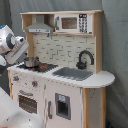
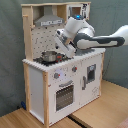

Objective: Play with the kitchen

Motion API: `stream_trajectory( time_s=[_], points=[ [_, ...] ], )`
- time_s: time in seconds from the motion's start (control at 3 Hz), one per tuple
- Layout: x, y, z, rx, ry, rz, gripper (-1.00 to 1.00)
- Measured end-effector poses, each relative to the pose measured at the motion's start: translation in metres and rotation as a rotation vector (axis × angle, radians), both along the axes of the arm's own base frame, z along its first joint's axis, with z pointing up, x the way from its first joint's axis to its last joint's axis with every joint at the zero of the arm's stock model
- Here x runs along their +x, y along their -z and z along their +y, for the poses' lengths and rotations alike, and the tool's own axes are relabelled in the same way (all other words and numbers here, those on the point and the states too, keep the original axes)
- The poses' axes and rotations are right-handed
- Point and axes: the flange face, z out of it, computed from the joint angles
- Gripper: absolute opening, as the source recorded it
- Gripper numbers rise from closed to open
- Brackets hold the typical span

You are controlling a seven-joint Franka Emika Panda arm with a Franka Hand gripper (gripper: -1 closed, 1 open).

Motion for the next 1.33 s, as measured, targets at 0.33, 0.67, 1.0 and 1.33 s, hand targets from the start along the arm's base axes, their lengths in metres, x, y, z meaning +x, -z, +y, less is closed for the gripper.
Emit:
stream_trajectory(
  time_s=[0.33,0.67,1.0,1.33],
  points=[
    [0.010,0.013,-0.003,0.001,0.009,0.075,1.00],
    [0.024,0.027,-0.011,0.002,0.030,0.144,1.00],
    [0.040,0.025,-0.018,0.009,0.052,0.186,1.00],
    [0.047,0.013,-0.020,0.016,0.061,0.207,1.00]
  ],
)
